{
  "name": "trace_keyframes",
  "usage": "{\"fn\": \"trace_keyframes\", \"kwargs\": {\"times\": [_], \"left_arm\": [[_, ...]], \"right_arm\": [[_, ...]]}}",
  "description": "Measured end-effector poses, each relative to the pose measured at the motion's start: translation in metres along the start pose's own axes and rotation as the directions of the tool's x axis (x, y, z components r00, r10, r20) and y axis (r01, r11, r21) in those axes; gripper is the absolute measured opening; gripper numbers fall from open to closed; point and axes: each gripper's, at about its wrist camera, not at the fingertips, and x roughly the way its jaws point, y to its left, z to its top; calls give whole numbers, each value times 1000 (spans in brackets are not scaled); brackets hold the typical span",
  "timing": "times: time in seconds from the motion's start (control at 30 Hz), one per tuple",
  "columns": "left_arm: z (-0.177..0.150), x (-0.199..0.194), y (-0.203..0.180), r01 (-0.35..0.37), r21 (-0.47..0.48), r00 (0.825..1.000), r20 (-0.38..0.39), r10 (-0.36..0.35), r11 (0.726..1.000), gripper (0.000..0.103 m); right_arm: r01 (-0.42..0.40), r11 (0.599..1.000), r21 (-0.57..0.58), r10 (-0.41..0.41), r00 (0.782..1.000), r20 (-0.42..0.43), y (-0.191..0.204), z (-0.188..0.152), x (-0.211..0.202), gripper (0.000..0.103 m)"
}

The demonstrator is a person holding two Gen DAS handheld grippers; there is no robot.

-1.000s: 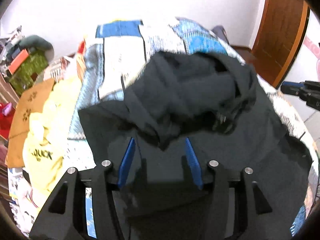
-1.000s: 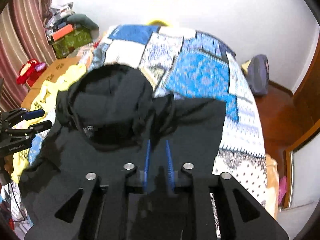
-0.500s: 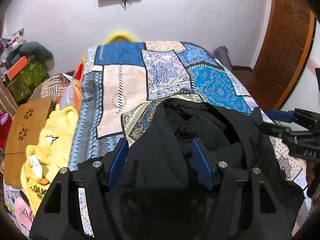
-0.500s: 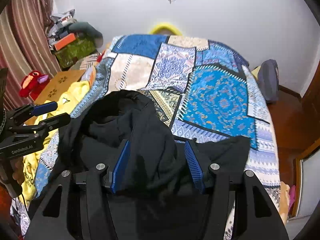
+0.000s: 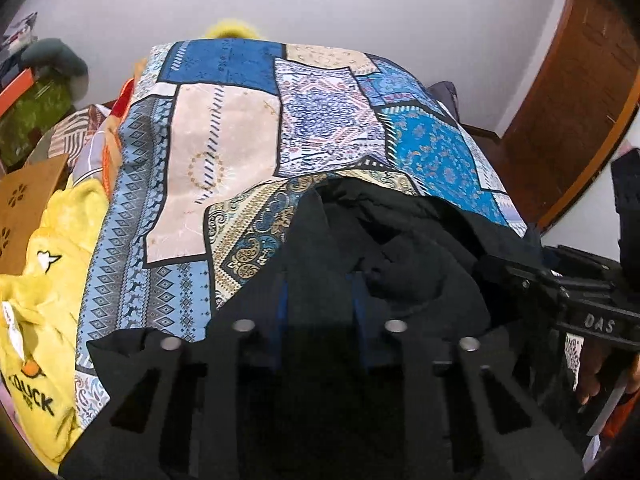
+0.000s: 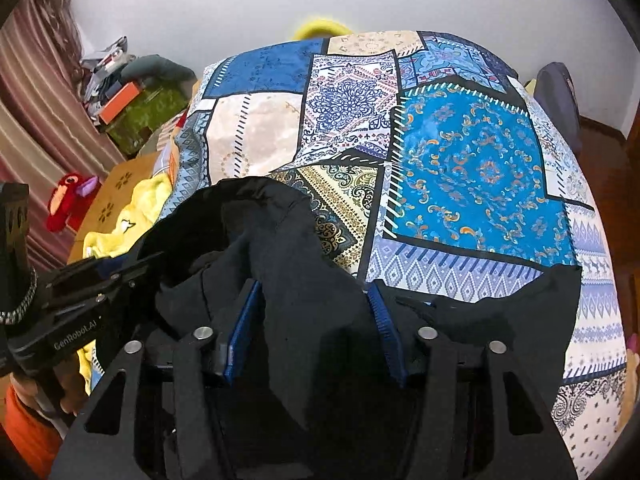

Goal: Fold large clothes

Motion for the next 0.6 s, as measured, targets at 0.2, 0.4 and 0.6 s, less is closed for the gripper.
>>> {"fn": "trace_keyframes", "kwargs": {"times": [0.2,0.4,0.6], "left_arm": [[-6,-21,-5,49,5,999,1,-49,999,16],[-20,-63,-18,86,46,996,31,-88,995,14],[-52,-101,-33,89,94,995,42,-93,992,13]], "right_arm": [[-14,997,-76,12,1000,-23,7,-9,-14,22],[-17,986,-167,19,1000,9,23,-26,-59,17],[0,977,-213,2,1000,9,32,-55,-83,17]]}}
